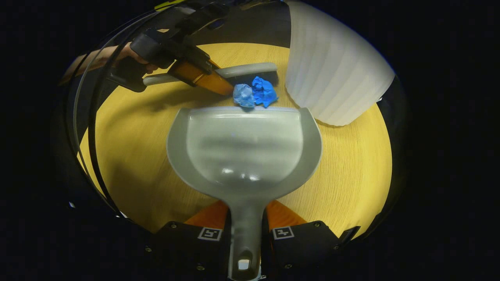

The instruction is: Pick up the small broom and dustpan from the desktop, sweep the trash into the dustpan with the broom, and then empty the trash into the garbage bin.

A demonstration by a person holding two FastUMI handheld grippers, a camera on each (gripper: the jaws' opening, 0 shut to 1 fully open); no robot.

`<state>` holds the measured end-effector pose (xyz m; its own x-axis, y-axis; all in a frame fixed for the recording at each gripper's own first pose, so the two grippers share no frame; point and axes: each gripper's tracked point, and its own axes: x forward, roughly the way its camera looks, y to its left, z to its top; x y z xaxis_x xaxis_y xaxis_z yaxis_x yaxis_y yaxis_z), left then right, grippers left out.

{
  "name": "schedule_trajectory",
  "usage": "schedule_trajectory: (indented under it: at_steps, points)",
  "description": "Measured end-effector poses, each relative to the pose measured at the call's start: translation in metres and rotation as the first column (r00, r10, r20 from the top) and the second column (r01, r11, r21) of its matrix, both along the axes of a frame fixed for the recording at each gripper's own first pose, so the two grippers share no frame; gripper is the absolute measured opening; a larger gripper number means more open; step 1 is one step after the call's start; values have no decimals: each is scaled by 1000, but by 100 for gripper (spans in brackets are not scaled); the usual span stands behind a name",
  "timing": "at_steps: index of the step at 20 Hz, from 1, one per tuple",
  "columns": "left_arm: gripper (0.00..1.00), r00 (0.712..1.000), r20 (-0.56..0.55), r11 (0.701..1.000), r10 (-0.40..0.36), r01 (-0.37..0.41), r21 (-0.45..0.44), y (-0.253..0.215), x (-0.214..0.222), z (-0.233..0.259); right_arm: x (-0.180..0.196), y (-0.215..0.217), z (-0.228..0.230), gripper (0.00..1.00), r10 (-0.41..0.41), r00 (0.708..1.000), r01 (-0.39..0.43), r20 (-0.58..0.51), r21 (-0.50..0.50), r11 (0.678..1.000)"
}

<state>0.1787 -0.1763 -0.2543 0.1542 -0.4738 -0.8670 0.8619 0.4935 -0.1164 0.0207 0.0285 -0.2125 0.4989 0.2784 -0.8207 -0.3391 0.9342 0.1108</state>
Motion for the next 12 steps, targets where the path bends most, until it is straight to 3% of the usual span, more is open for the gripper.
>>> schedule_trajectory:
  at_steps: [4, 7, 12]
  points:
    - [48, 998, -33, 999, -46, 45, -25, 3, -3, 27, 18, 9, 6, 33, -11, 1000, 11, 4, 5, 1000]
    - [43, 996, -57, 997, -71, 69, -23, -1, -34, 12, 41, 15, 0, 33, -19, 1000, 19, 4, 12, 1000]
    - [47, 992, -74, 995, -98, 97, -23, -8, -61, 10, 67, 16, 3, 33, -24, 1000, 24, 17, -1, 1000]
